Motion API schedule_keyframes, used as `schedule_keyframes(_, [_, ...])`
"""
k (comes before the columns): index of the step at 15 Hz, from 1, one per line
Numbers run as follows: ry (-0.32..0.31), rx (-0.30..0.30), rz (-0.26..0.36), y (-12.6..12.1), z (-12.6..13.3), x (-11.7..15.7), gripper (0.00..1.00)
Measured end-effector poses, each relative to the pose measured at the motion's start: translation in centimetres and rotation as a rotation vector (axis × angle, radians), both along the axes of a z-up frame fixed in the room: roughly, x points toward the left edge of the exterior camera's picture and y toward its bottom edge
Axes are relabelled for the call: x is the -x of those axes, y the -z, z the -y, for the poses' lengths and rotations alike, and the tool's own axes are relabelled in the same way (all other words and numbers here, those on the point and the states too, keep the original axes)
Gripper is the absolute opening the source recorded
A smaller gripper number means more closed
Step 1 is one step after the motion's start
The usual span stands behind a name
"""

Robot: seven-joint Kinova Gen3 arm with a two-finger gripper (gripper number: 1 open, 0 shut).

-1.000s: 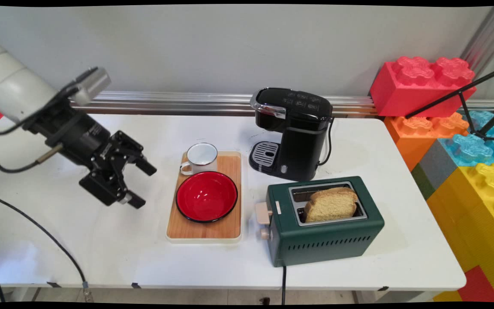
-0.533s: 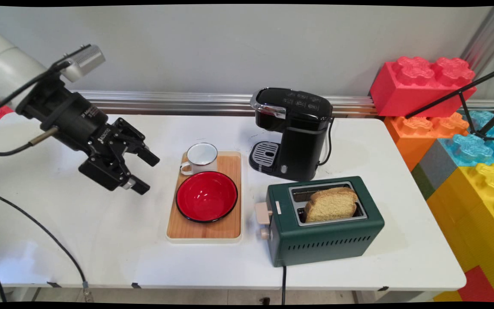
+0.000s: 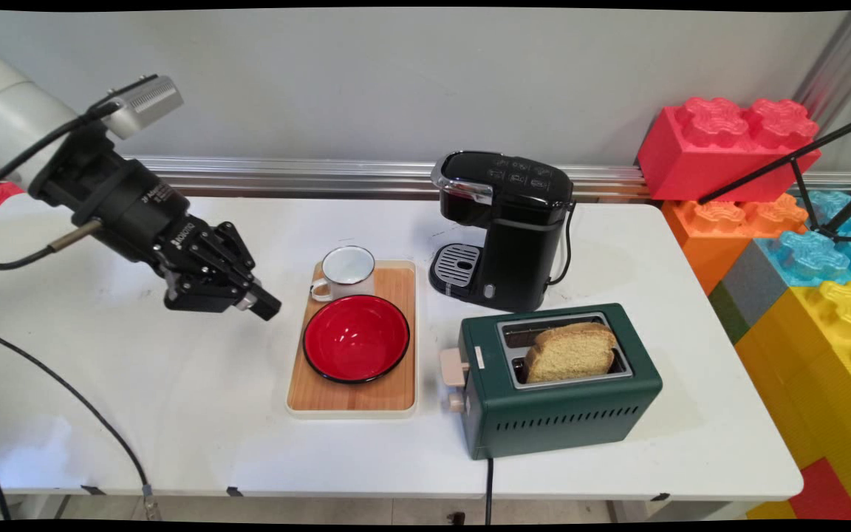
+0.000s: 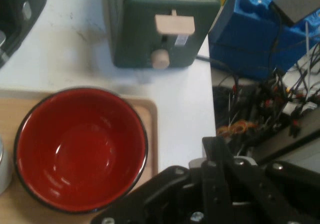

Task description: Press the toaster switch

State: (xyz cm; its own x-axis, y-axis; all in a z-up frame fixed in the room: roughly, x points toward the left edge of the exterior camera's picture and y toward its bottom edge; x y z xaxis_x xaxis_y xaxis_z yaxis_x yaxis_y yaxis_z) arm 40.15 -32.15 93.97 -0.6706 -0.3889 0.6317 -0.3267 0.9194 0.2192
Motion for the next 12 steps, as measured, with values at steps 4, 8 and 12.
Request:
schedule_keyframes(4, [-0.006,0.007,-0.05,1.0,0.1,1.7,0.0])
schedule_keyframes(8, [-0.023,0.018,-0.102,2.8,0.0,4.3,0.0])
schedule_keyframes(12, [-0.038,0.032,-0.138,4.6,0.2,6.7,0.0])
